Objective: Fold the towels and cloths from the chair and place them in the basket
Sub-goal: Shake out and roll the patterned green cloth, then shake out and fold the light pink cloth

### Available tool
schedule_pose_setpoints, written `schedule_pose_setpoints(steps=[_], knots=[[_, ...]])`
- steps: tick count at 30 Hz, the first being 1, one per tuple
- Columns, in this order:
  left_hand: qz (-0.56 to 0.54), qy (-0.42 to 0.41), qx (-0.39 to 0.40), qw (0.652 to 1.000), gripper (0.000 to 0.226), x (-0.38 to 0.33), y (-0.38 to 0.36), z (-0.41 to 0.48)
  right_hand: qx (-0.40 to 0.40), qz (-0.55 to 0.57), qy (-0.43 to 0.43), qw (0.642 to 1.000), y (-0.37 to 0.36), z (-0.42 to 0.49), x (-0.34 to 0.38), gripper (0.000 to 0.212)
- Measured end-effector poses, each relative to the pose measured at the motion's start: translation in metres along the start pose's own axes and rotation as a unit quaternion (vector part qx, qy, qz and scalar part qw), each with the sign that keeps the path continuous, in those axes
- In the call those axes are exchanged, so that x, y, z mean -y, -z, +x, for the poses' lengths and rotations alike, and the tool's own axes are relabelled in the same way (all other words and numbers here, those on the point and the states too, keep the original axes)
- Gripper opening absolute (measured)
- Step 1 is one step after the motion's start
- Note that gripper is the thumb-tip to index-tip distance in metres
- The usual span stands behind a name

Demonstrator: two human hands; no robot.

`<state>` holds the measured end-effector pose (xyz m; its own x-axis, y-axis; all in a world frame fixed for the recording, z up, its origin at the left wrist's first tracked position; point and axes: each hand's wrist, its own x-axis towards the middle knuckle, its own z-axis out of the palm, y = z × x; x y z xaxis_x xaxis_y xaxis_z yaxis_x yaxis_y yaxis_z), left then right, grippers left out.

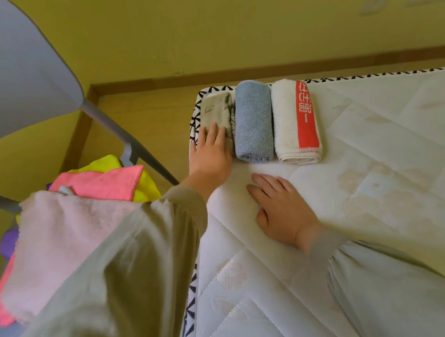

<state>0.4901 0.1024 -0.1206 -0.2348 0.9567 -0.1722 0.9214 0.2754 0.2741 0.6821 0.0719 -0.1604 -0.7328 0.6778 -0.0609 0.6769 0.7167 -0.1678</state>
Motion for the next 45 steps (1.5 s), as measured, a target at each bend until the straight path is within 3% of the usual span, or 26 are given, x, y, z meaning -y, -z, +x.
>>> schedule_pose_setpoints(steps=[5, 11, 18, 24, 26, 30, 32, 36, 39, 42, 45], knots=[[0.023, -0.037, 0.024, 0.999, 0.06, 0.014, 0.013, -0.062, 0.047, -0.022, -0.019, 0.998, 0.013, -0.001, 0.007, 0.062], [0.06, -0.018, 0.013, 0.998, 0.061, 0.057, 0.03, -0.134, 0.072, -0.015, -0.06, 0.996, 0.035, 0.002, 0.036, 0.058], [0.08, 0.063, 0.035, 0.994, 0.061, 0.146, 0.048, -0.217, 0.046, 0.137, -0.031, 0.989, 0.035, 0.026, 0.157, 0.056], [0.075, 0.068, 0.016, 0.995, 0.088, 0.182, 0.043, -0.253, 0.066, 0.162, 0.015, 0.984, 0.026, 0.035, 0.222, 0.059], [0.075, 0.068, 0.009, 0.995, 0.08, 0.185, 0.038, -0.257, 0.087, 0.164, 0.024, 0.982, 0.023, 0.036, 0.233, 0.063], [0.035, 0.053, -0.093, 0.994, 0.035, 0.189, 0.035, -0.255, 0.098, 0.15, 0.0, 0.984, 0.018, 0.033, 0.242, 0.068], [0.021, 0.066, -0.12, 0.99, 0.023, 0.191, 0.038, -0.256, 0.093, 0.132, -0.006, 0.987, 0.017, 0.029, 0.246, 0.069], [-0.102, 0.099, -0.161, 0.977, 0.018, 0.183, 0.067, -0.26, 0.066, 0.14, -0.042, 0.987, 0.031, 0.029, 0.258, 0.053], [-0.143, 0.092, -0.182, 0.968, 0.017, 0.18, 0.101, -0.267, 0.018, 0.153, -0.054, 0.987, 0.064, 0.035, 0.27, 0.01], [-0.143, 0.079, -0.21, 0.964, 0.019, 0.177, 0.152, -0.278, -0.028, 0.184, -0.054, 0.981, 0.114, 0.037, 0.285, 0.036], [-0.116, 0.077, -0.24, 0.961, 0.017, 0.163, 0.205, -0.296, -0.1, 0.243, -0.057, 0.963, 0.166, 0.035, 0.302, 0.035]])
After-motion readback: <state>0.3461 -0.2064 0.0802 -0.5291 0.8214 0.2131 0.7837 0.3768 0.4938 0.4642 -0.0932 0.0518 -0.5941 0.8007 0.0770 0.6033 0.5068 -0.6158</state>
